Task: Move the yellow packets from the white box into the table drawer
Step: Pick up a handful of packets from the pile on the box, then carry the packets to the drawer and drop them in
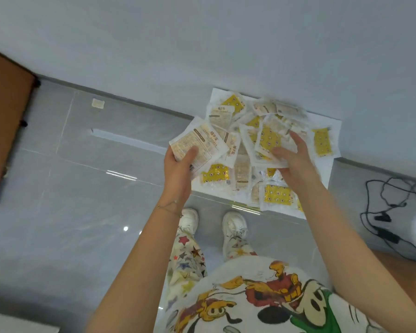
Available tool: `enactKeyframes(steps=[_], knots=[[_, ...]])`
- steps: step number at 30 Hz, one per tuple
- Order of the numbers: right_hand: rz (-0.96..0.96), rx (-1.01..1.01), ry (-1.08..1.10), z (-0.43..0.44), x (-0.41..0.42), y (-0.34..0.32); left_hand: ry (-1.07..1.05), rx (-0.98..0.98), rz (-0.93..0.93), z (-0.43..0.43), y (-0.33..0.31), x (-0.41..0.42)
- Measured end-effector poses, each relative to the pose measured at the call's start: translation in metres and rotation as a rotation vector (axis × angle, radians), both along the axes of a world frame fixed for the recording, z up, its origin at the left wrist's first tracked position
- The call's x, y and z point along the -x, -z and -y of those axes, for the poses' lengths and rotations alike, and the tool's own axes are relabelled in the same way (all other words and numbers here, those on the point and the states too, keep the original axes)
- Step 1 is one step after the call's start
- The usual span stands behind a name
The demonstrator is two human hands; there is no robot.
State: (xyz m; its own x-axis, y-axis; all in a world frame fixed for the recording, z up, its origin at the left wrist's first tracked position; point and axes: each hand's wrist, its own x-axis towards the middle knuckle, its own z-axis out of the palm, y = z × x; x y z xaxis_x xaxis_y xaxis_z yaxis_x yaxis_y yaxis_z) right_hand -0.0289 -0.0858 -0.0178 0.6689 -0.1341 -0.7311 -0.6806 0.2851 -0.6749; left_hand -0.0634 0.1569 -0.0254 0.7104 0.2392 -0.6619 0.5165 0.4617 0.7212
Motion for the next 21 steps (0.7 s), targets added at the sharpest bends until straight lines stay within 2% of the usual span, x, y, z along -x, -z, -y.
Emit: enactKeyframes(steps=[5,12,21], knots=[[0.098,-0.045,-0.197,-0.072,0.015,-0.060,-0.176,0.021,-0.006,-0.061,-0.056,0.054],[0.333,0.167,-0.519,-0.200,0.055,-0.144,-0.431,0.030,0.038,-0.159,-0.124,0.150],[0.427,0.193,-0.943,-0.377,0.131,-0.195,-0.703,-0.004,0.045,-0.285,-0.180,0.280]])
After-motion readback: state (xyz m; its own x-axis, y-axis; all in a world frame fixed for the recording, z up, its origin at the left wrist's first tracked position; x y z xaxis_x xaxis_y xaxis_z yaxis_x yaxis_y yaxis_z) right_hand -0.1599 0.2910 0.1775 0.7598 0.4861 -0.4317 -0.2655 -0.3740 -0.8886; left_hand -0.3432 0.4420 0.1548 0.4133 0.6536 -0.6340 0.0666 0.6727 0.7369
